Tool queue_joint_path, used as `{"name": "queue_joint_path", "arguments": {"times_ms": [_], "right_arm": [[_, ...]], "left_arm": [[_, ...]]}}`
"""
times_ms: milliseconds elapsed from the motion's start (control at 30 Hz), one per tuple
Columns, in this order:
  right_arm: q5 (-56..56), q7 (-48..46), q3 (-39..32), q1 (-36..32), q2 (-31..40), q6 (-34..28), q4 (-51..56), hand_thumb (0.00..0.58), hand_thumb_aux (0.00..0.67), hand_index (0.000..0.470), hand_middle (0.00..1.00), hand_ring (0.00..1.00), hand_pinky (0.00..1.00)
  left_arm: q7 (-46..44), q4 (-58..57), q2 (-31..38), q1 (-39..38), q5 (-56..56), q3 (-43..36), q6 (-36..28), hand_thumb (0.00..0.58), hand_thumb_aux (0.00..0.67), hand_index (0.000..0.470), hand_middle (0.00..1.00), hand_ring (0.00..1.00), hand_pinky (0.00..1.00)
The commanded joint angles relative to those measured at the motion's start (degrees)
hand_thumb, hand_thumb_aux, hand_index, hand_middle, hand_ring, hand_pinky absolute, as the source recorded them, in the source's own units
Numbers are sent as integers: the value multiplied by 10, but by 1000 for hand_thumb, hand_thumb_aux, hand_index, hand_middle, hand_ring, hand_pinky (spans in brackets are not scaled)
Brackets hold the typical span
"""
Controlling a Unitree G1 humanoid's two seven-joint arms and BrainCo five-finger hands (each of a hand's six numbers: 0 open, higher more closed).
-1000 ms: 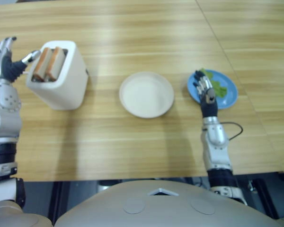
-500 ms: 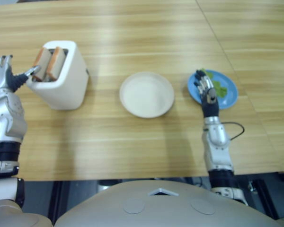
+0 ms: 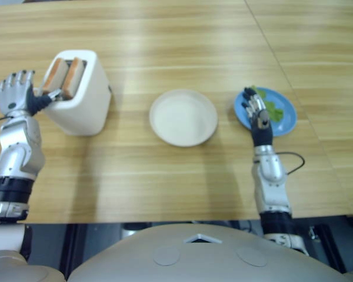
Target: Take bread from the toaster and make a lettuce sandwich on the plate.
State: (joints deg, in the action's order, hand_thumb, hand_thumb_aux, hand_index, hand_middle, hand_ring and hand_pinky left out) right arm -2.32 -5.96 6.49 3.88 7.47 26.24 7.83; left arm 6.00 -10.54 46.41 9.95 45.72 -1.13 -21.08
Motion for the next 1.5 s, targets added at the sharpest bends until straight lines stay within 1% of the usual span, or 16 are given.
{"name": "queue_joint_path", "arguments": {"times_ms": [33,133,167,200,233,433,600,733,833,900,1000,1067,1133,1200,1367,1500], "right_arm": [[-2,1,3,5,2,-9,-10,0,0,0,0,0,0],[-2,2,3,6,1,-10,-10,0,0,0,0,0,0],[-1,3,3,7,1,-9,-9,0,0,0,0,0,0],[-1,4,3,7,1,-9,-8,0,0,0,0,0,0],[0,4,3,8,0,-9,-8,0,0,0,0,0,0],[2,7,2,9,-3,-9,-4,0,0,0,0,0,0],[4,7,0,9,-3,-10,1,0,0,0,0,0,0],[5,8,-2,10,-4,-11,3,0,0,0,0,0,0],[5,8,-3,11,-5,-12,3,0,0,0,0,0,0],[6,8,-3,10,-5,-12,4,0,0,0,0,0,0],[7,10,-5,8,-6,-13,6,0,0,0,0,0,0],[6,9,-6,5,-6,-14,8,0,0,0,0,0,0],[6,9,-6,3,-6,-15,9,0,0,0,0,0,0],[5,8,-6,1,-5,-16,12,0,0,0,0,0,0],[5,5,-6,-6,-3,-18,19,0,0,0,0,0,0],[5,6,-6,-8,-2,-20,19,0,0,0,0,0,0]], "left_arm": [[-7,-1,-7,-5,-9,1,0,580,670,460,0,0,0],[7,11,-9,-7,-23,22,3,580,670,460,0,0,0],[13,21,-11,-8,-26,29,2,580,670,460,914,914,914],[18,31,-12,-9,-28,35,3,580,670,460,914,914,914],[22,39,-13,-10,-29,39,5,580,670,460,1000,1000,1000],[60,87,-22,-10,-29,52,34,580,670,460,1000,1000,1000],[129,166,-49,-19,-47,94,91,580,670,460,1000,1000,1000],[144,225,-91,-21,-132,163,154,580,670,460,1000,1000,1000],[131,267,-126,-12,-223,210,206,580,670,460,1000,1000,1000],[102,290,-151,-2,-280,210,224,580,670,460,1000,1000,1000],[39,296,-207,16,-375,170,218,580,670,460,1000,1000,1000],[-19,270,-266,26,-448,121,207,580,670,460,1000,1000,1000],[-50,220,-311,28,-477,90,211,580,670,460,1000,1000,1000],[-98,147,-355,27,-511,57,213,580,670,460,1000,1000,1000],[-149,-46,-434,47,-491,-24,241,580,670,460,1000,1000,1000],[-157,-170,-456,90,-468,-45,267,580,670,460,1000,1000,1000]]}}
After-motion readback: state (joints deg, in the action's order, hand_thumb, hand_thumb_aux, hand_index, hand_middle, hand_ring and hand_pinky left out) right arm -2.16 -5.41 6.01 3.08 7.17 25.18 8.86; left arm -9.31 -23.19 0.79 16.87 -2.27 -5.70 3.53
